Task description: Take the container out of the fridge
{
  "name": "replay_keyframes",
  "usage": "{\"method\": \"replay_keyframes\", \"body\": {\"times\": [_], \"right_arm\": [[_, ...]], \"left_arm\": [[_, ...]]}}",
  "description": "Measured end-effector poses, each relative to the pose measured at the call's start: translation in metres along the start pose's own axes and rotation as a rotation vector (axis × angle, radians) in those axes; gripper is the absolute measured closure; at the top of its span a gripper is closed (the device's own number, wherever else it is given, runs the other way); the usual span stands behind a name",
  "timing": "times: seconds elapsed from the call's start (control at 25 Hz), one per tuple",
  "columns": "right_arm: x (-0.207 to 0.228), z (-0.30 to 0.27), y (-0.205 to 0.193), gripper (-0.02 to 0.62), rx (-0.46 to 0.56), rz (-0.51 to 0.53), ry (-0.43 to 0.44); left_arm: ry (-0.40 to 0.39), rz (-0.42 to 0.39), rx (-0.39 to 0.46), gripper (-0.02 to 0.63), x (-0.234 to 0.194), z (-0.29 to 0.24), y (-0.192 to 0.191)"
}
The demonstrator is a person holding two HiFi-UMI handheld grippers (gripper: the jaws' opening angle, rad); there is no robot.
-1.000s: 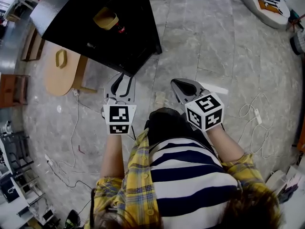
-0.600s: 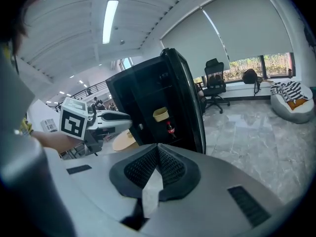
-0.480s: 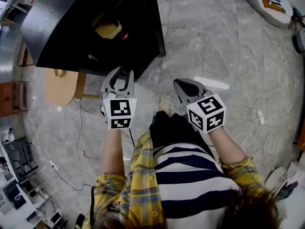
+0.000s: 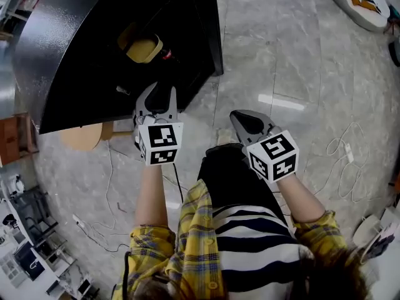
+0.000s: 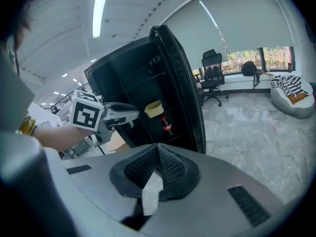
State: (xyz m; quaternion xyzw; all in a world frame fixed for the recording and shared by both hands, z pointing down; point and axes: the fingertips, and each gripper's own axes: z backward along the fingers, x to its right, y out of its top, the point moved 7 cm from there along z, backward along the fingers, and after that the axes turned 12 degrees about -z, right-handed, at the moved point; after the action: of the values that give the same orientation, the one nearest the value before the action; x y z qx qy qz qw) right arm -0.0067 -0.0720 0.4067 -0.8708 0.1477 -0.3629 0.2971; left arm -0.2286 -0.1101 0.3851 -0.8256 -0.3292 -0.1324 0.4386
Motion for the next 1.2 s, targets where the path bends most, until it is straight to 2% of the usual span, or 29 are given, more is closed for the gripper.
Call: {"method": "replay_keyframes", "body": {"times": [0.32, 0.44, 0.76, 1.2], "right_arm": [[0.008, -0.028, 0.004, 0.568, -0.027, -0.018, -0.007], [0.013, -0.032, 0.004, 0.568, -0.028, -0.035, -0.017], [0.024, -0.045, -0.01, 0.568, -0.063, -0.081, -0.027], [0.027, -0.059, -0.021, 0.568, -0.091, -0.116, -0.008]], "left_arm": [[0.04, -0.022, -0.012, 0.494, -0.026, -0.038, -0.002], [0.053, -0.057, -0.025, 0.493, -0.033, -0.051, 0.001], [0.033, -0.131, -0.124, 0.479, -0.052, -0.083, -0.002], [0.064, -0.267, -0.261, 0.479, -0.057, -0.108, -0.009]]}}
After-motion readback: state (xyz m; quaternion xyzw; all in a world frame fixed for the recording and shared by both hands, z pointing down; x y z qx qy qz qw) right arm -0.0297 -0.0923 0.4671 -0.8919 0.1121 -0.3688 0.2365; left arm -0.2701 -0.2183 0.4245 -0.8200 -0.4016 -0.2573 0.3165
